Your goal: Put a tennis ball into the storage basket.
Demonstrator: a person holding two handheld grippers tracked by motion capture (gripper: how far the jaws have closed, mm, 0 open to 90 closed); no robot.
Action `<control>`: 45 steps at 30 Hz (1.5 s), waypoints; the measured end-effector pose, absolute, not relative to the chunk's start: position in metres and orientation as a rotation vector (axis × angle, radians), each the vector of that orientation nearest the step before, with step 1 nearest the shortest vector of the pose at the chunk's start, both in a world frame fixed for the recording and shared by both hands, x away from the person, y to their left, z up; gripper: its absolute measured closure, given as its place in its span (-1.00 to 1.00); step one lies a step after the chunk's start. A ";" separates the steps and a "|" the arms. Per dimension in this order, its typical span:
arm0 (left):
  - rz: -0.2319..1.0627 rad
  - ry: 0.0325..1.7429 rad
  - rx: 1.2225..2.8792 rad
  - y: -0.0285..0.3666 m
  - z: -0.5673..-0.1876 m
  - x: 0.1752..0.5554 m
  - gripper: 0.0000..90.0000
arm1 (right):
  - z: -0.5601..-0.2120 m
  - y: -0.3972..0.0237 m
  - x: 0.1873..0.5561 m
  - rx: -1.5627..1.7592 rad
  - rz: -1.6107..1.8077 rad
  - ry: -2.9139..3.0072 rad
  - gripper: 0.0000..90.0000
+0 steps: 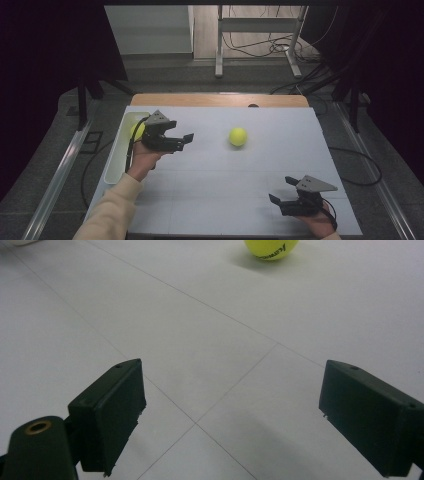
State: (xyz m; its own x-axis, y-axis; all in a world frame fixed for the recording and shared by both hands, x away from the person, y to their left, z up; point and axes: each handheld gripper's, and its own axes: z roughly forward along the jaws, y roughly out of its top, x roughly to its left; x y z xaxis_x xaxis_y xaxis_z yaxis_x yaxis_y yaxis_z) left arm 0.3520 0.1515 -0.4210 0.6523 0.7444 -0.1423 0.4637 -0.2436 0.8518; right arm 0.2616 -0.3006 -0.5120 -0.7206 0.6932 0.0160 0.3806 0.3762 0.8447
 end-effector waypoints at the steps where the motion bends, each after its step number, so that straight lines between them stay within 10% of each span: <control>1: 0.359 0.951 1.896 0.150 -0.421 0.353 -0.64 | -0.512 -0.301 0.262 0.937 1.274 2.301 -0.74; 45: 0.269 0.926 1.963 0.089 -0.441 0.389 -0.64 | -0.512 -0.300 0.262 0.938 1.288 2.299 -0.74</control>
State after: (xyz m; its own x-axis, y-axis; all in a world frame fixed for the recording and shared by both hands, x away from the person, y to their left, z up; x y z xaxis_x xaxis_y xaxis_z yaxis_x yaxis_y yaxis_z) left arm 0.3891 0.0892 -0.4412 0.6933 0.7000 -0.1710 0.4992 -0.2954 0.8146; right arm 0.2618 -0.3002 -0.5118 -0.7230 0.6905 0.0221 0.3796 0.3703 0.8478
